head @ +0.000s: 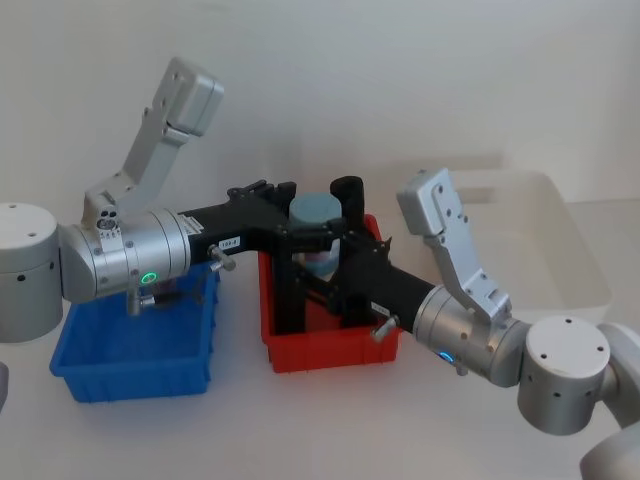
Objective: Pick the cotton swabs from the blue box and place them into the white box.
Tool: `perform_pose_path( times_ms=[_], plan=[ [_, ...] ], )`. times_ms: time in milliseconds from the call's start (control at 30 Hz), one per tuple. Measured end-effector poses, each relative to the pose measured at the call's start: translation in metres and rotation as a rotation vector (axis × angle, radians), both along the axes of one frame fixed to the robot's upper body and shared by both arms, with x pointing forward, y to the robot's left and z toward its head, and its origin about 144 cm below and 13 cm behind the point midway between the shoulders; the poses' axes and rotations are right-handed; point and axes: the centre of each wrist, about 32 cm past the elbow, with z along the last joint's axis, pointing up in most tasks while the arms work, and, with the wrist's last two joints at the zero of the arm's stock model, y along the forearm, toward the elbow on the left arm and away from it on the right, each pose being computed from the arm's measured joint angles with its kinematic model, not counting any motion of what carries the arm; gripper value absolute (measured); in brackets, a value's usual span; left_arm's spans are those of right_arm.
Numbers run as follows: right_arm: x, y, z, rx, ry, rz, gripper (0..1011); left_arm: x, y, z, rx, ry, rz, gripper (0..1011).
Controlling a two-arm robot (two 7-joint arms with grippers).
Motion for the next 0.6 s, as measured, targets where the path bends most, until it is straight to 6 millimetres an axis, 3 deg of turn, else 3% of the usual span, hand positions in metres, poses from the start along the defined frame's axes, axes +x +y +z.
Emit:
perform_pose_path(
  times_ms=[333,600],
  plan=[
    [-0.008,-0.02,0.002,0.027,-0.015,-0.08,644,0.0,0.0,0.0,0.0,0.0,0.0,1004],
    [-0.015,-0.046,0.003,0.049,-0.027,-0.188,644,0.0,0.0,0.0,0.0,0.0,0.0,1004]
  ],
)
